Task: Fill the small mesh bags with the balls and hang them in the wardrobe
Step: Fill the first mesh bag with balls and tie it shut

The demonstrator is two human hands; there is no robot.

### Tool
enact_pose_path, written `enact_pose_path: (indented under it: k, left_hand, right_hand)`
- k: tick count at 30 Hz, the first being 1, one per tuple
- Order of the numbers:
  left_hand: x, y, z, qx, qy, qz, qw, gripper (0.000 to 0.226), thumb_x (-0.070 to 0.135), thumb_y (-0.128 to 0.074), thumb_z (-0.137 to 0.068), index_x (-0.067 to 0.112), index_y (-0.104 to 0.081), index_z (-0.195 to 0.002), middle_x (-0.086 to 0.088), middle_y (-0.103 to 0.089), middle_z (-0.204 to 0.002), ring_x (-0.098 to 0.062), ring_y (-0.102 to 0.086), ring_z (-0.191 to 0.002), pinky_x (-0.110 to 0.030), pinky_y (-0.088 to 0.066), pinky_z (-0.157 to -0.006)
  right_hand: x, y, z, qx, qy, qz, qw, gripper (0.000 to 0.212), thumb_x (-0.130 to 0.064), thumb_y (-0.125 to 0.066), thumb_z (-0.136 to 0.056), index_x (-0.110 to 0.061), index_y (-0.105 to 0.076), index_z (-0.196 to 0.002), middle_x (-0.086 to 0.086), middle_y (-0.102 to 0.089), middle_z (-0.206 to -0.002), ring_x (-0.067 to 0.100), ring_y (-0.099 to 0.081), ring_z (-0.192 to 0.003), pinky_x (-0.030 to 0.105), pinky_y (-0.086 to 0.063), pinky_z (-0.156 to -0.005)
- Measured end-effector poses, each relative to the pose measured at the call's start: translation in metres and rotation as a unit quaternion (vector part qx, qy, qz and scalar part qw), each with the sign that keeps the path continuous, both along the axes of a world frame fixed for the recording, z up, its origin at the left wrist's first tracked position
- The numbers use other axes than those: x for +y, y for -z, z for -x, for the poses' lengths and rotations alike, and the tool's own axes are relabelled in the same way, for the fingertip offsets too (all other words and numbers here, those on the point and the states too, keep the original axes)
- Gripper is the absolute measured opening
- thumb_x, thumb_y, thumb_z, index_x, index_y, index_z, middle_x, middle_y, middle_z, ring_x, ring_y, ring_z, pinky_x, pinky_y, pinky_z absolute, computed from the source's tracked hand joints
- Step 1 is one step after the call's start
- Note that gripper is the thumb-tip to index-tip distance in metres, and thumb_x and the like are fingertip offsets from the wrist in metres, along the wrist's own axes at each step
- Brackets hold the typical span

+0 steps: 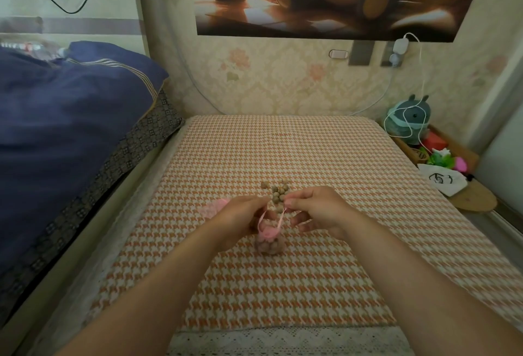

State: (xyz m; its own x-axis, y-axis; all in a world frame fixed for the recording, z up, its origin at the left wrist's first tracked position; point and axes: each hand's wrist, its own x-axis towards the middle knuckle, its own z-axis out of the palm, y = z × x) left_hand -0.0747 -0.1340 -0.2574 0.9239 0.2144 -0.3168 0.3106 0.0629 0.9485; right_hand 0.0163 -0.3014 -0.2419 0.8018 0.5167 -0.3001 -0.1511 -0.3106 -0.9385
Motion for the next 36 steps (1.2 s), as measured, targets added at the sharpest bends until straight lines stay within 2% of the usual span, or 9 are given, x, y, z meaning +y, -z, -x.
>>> enact_pose_path:
  k: [8,14,17,20,22,24,27,32,36]
  left_hand:
    - [0.002,0.001,-0.001,0.015,0.102,-0.062,0.993,0.046,0.046,-0.058,-0.094,0.005,-0.069,-0.113,-0.004,-0.073,-0.113,-0.023,-0.05,-0.088,-0.035,-0.044,-0.08]
    - [0.001,0.002,0.0,0.009,0.083,-0.038,0.996,0.034,0.041,-0.06,-0.095,0.009,-0.069,-0.092,-0.001,-0.071,-0.083,-0.011,-0.055,-0.065,-0.029,-0.044,-0.07]
    - [0.002,0.003,0.0,0.017,0.062,-0.016,0.998,0.032,0.039,-0.057,-0.097,0.011,-0.07,-0.09,-0.003,-0.069,-0.082,-0.01,-0.056,-0.062,-0.025,-0.046,-0.063]
    - [0.007,0.002,-0.002,0.024,0.05,-0.005,0.998,0.036,0.032,-0.049,-0.101,0.004,-0.071,-0.099,-0.005,-0.069,-0.084,-0.013,-0.057,-0.067,-0.027,-0.049,-0.066]
    - [0.011,0.003,-0.002,0.024,0.054,-0.008,0.998,0.039,0.027,-0.046,-0.103,-0.003,-0.07,-0.108,-0.007,-0.069,-0.086,-0.015,-0.06,-0.069,-0.03,-0.052,-0.07]
    - [0.013,0.004,-0.001,0.02,0.057,-0.003,0.998,0.038,0.022,-0.043,-0.103,-0.006,-0.068,-0.111,-0.011,-0.07,-0.091,-0.017,-0.063,-0.074,-0.032,-0.053,-0.073]
    - [0.011,0.002,0.002,0.015,0.045,0.0,0.999,0.036,0.019,-0.044,-0.103,-0.006,-0.069,-0.109,-0.012,-0.07,-0.092,-0.017,-0.064,-0.074,-0.027,-0.054,-0.069]
    - [0.0,-0.001,0.004,0.032,-0.037,0.002,0.999,0.023,0.012,-0.062,-0.093,-0.008,-0.072,-0.097,-0.015,-0.071,-0.081,-0.02,-0.064,-0.063,-0.027,-0.054,-0.058]
    - [0.007,-0.002,0.005,0.068,-0.139,-0.036,0.987,0.012,0.008,-0.07,-0.085,-0.004,-0.071,-0.086,-0.014,-0.072,-0.079,-0.023,-0.068,-0.066,-0.035,-0.06,-0.067]
  right_hand:
    - [0.017,0.004,0.006,-0.082,0.016,0.046,0.995,0.004,-0.018,-0.074,-0.091,-0.018,-0.078,-0.091,-0.001,-0.077,-0.081,0.007,-0.064,-0.055,0.023,-0.048,-0.048]
    - [0.023,0.001,0.009,-0.086,-0.006,0.076,0.993,0.018,-0.014,-0.066,-0.094,-0.022,-0.08,-0.086,0.001,-0.072,-0.08,0.011,-0.052,-0.052,0.025,-0.04,-0.046]
    - [0.019,-0.005,0.009,-0.101,-0.041,0.075,0.991,0.021,-0.018,-0.062,-0.095,-0.02,-0.082,-0.09,0.008,-0.075,-0.094,0.013,-0.054,-0.056,0.026,-0.041,-0.047]
    - [0.015,-0.007,0.011,-0.11,-0.083,0.089,0.986,0.019,-0.036,-0.073,-0.087,-0.019,-0.082,-0.083,0.01,-0.075,-0.093,0.016,-0.055,-0.061,0.026,-0.04,-0.048]
    - [0.015,-0.004,0.014,-0.141,-0.089,0.115,0.979,0.021,-0.044,-0.08,-0.082,-0.024,-0.083,-0.078,0.008,-0.075,-0.082,0.015,-0.053,-0.058,0.023,-0.039,-0.046]
    - [0.017,-0.001,0.016,-0.145,-0.067,0.118,0.98,0.02,-0.039,-0.083,-0.081,-0.019,-0.084,-0.08,-0.009,-0.068,-0.059,0.01,-0.048,-0.05,0.021,-0.037,-0.043]
    - [0.023,0.003,0.016,-0.099,-0.011,0.1,0.99,0.021,-0.03,-0.087,-0.079,-0.01,-0.082,-0.081,-0.008,-0.061,-0.055,0.009,-0.044,-0.048,0.022,-0.034,-0.041]
    - [0.032,0.017,0.015,0.075,0.051,0.052,0.994,0.024,-0.023,-0.086,-0.08,-0.008,-0.078,-0.095,0.005,-0.074,-0.085,0.015,-0.059,-0.056,0.024,-0.047,-0.05]
    - [0.032,0.033,0.01,0.174,0.103,0.034,0.979,0.018,-0.024,-0.08,-0.087,-0.01,-0.07,-0.085,-0.001,-0.066,-0.06,0.01,-0.055,-0.043,0.019,-0.038,-0.038]
